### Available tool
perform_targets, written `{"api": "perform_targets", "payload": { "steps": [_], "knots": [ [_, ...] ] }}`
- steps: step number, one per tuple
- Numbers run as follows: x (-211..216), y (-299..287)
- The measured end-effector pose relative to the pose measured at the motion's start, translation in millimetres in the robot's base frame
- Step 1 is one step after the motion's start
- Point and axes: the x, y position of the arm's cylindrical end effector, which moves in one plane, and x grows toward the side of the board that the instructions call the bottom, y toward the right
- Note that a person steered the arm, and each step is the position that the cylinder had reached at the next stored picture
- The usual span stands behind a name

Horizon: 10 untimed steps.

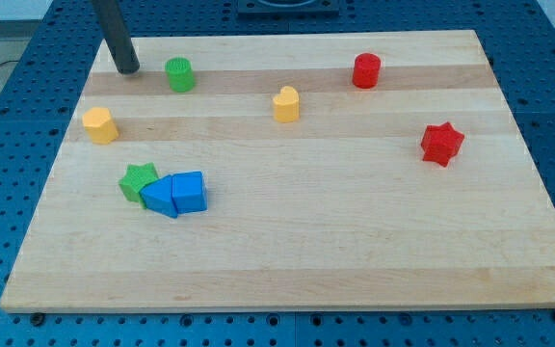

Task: Place green circle below yellow heart

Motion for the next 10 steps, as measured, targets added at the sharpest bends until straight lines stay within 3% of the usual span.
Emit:
{"api": "perform_targets", "payload": {
  "steps": [1, 2, 3, 5, 7, 9, 10],
  "knots": [
    [-4.3, 46.2],
    [38.5, 118.1],
    [56.0, 139.5],
    [41.4, 76.9],
    [118.1, 149.9],
    [78.5, 140.5],
    [94.5, 169.9]
  ]
}}
